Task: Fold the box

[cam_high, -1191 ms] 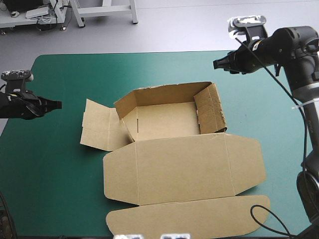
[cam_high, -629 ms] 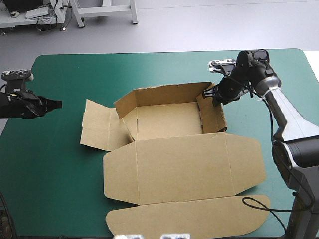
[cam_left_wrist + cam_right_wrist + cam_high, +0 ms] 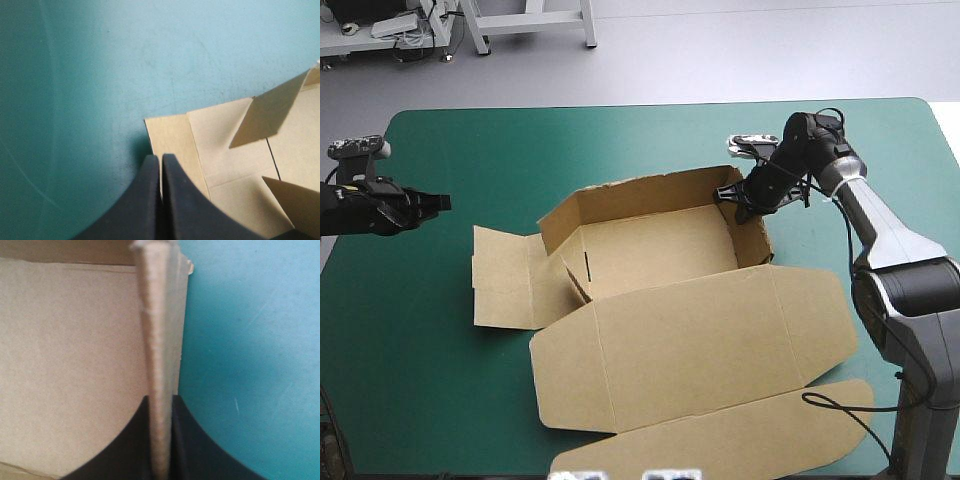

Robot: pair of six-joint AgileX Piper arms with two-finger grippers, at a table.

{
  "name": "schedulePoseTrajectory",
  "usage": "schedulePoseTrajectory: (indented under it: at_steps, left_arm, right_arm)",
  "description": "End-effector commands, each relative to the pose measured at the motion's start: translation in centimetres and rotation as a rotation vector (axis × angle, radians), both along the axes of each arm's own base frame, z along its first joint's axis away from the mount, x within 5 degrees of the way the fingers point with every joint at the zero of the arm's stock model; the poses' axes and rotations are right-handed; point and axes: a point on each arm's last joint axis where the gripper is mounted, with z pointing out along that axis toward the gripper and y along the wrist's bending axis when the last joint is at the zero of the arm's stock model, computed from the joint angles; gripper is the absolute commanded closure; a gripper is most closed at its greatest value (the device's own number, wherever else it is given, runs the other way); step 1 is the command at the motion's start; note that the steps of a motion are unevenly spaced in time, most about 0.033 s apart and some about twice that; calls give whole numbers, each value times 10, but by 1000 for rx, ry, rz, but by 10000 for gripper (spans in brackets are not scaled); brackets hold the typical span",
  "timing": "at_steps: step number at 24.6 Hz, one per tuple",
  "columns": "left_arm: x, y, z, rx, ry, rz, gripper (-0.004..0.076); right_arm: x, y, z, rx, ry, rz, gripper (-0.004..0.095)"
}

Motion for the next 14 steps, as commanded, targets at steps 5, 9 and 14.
schedulePoseTrajectory:
  at_steps: [5, 9, 14]
  left_arm:
    - [-6, 11, 19, -22, -104, 74, 717]
    - [-15, 38, 22, -91, -120, 168, 717]
    - [-22, 58, 31, -199, -230, 207, 717]
  right_arm:
    - [-28, 8, 73, 176, -133, 50, 921]
    - [-46, -13, 114, 191, -238, 16, 921]
    - [-80, -48, 174, 346, -390, -54, 921]
